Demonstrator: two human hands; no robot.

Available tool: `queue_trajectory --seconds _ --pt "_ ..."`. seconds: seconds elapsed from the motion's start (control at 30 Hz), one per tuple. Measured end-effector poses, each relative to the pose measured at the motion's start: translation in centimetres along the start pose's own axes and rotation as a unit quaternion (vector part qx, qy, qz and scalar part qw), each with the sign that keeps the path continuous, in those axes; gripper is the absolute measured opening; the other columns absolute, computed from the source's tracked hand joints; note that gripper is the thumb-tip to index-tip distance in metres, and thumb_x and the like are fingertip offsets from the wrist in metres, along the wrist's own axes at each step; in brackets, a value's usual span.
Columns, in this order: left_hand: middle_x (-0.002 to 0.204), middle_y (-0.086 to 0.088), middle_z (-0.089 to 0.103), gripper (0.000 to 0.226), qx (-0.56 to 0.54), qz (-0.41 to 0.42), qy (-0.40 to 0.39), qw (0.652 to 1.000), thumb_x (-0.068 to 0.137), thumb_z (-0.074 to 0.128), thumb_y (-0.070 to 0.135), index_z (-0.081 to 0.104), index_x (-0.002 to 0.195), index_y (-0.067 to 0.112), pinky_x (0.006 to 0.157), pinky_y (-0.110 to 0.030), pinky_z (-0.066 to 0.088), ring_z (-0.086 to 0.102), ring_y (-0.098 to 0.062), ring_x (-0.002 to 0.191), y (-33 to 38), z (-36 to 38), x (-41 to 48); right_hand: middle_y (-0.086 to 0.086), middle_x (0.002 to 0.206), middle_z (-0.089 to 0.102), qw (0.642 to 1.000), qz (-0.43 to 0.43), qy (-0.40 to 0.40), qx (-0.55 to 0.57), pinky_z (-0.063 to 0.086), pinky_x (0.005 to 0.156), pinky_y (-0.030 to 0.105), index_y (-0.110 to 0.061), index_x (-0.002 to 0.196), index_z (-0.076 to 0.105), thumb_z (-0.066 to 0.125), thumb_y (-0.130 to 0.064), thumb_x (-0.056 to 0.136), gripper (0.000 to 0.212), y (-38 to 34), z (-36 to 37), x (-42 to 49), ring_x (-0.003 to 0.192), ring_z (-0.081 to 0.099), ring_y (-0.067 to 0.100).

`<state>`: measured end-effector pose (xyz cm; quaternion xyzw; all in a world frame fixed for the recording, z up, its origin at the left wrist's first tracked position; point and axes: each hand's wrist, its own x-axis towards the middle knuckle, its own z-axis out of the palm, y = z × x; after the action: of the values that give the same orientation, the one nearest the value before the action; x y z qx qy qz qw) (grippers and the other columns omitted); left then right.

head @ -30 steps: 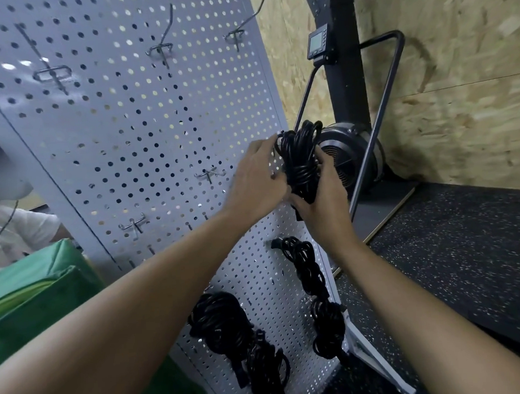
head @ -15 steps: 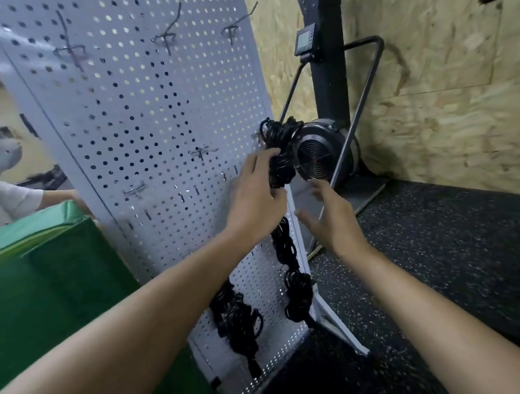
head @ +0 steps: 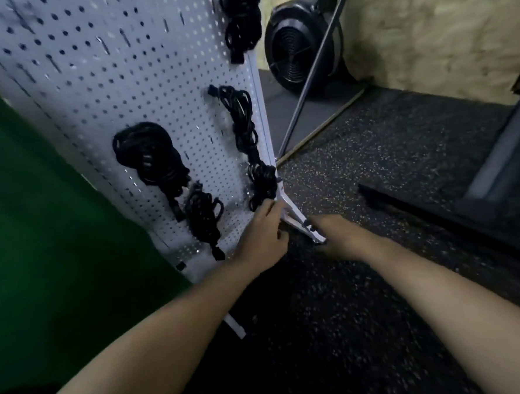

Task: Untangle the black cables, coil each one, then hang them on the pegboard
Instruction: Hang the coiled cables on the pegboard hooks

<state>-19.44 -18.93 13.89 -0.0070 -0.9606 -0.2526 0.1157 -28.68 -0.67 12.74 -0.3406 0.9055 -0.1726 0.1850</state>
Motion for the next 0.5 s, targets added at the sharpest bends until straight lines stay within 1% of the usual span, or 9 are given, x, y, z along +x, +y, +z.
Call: queue_trajectory --seconds 0.1,0.2,0.27,0.33,0.4,0.47,0.5 --pt "0.131 0.003 0.047 0.046 0.001 -0.055 -0.053 0.997 0.088 0.06 0.003 0.054 0.13 0.022 0.084 -0.042 0.054 0.056 -0.024 0.113 -2.7 3.8 -1.6 0.006 0.138 0.06 1.0 -0.005 -0.02 -0.004 0.049 0.103 0.045 -0.021 0.137 0.057 0.072 -0.034 0.091 0.05 1.3 2.7 -0.2 0.129 0.057 0.028" --pt "0.133 0.0 0.049 0.046 0.023 -0.109 -0.094 0.989 0.087 0.067 0.008 0.056 0.13 0.02 0.094 -0.043 0.054 0.057 -0.026 0.119 -5.6 6.9 -2.2 0.006 0.148 0.052 0.999 0.004 -0.041 -0.018 0.044 0.11 0.046 -0.02 0.15 0.046 0.07 -0.033 0.095 0.061 2.3 5.6 0.5 0.139 0.048 0.027" --pt "0.139 -0.005 0.049 0.053 0.05 -0.148 -0.13 0.979 0.088 0.071 0.016 0.053 0.137 0.017 0.102 -0.042 0.049 0.052 -0.029 0.127 -7.7 8.7 -2.5 0.005 0.153 0.046 0.998 0.007 -0.058 -0.016 0.043 0.113 0.046 -0.022 0.155 0.039 0.07 -0.034 0.096 0.068 2.9 7.3 1.4 0.142 0.044 0.026" --pt "0.152 -0.008 0.04 0.071 0.081 -0.203 -0.17 0.961 0.089 0.076 0.031 0.042 0.149 0.017 0.11 -0.046 0.045 0.043 -0.031 0.139 -9.8 10.3 -2.6 0.003 0.155 0.044 0.998 0.011 -0.062 -0.001 0.043 0.113 0.045 -0.024 0.157 0.035 0.07 -0.034 0.097 0.07 3.2 8.9 2.2 0.142 0.043 0.024" --pt "0.165 -0.01 0.026 0.093 0.088 -0.251 -0.212 0.941 0.086 0.079 0.045 0.026 0.159 0.022 0.117 -0.055 0.037 0.027 -0.033 0.151 -11.6 11.8 -2.7 0.001 0.156 0.043 0.998 0.019 -0.061 0.012 0.042 0.114 0.045 -0.026 0.158 0.034 0.069 -0.033 0.098 0.071 3.3 10.3 2.9 0.142 0.043 0.023" --pt "0.172 -0.007 0.012 0.111 0.086 -0.273 -0.242 0.927 0.082 0.082 0.054 0.012 0.164 0.029 0.123 -0.062 0.027 0.011 -0.034 0.158 -13.1 13.0 -2.7 0.0 0.154 0.045 0.997 0.024 -0.067 0.02 0.043 0.113 0.043 -0.026 0.157 0.034 0.07 -0.033 0.098 0.069 3.5 11.5 3.6 0.142 0.043 0.022" --pt "0.173 -0.005 0.012 0.115 0.093 -0.275 -0.241 0.926 0.08 0.082 0.056 0.009 0.164 0.033 0.123 -0.063 0.023 0.009 -0.033 0.159 -13.7 13.3 -2.7 0.0 0.153 0.045 0.997 0.025 -0.073 0.024 0.043 0.113 0.042 -0.026 0.157 0.035 0.069 -0.032 0.098 0.068 3.6 12.0 3.8 0.142 0.043 0.023"
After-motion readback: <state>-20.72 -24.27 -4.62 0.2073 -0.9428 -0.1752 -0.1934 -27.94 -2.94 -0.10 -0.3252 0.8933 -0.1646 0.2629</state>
